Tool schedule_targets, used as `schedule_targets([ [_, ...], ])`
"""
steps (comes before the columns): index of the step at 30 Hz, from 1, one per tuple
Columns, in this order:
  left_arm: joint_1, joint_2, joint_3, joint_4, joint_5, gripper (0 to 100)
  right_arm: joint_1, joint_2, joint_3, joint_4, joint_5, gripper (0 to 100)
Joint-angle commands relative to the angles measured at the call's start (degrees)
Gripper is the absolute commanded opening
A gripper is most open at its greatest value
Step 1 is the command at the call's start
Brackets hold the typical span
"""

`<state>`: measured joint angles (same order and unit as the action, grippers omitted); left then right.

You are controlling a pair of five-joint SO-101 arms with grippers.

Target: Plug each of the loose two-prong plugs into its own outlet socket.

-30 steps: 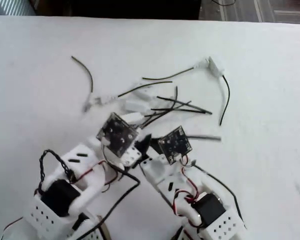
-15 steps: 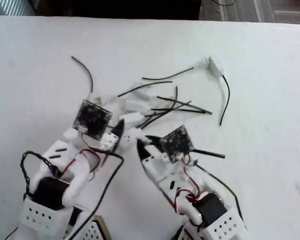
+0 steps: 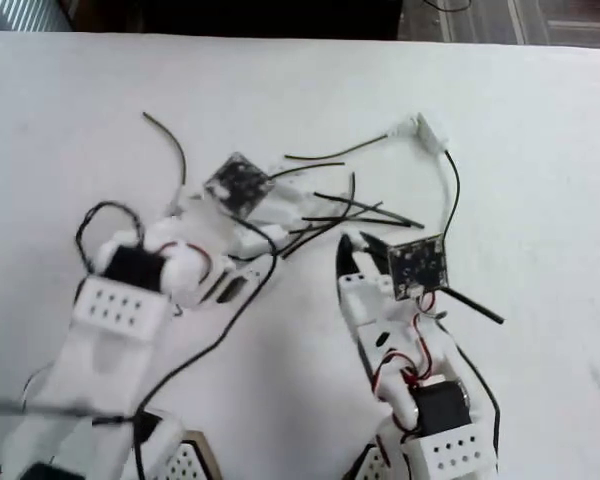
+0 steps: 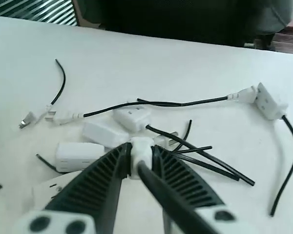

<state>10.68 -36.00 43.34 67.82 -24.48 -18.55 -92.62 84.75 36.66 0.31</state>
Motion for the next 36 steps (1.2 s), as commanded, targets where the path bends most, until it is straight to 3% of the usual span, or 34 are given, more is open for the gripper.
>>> schedule_targets([
  [1,4.35,10.77,-6.24,0.35,-1.14,25,3.82,-0.84,-2.02,-2.24,-2.46,1.7],
  [8,9.8,21.05,-5.89,-5.27,-1.14,25,6.46,-0.84,-2.2,-2.95,-2.73,1.7],
  [14,9.54,33.98,-8.44,-11.25,-1.14,25,6.55,-0.84,-2.2,-2.95,-2.64,1.7],
  [23,9.63,48.04,-24.09,-0.79,-1.14,23,6.37,-0.84,-2.2,-2.95,-2.46,1.7],
  [36,3.91,51.56,-28.84,0.44,-4.84,22,6.46,-1.01,-2.29,-2.95,-2.46,1.7],
])
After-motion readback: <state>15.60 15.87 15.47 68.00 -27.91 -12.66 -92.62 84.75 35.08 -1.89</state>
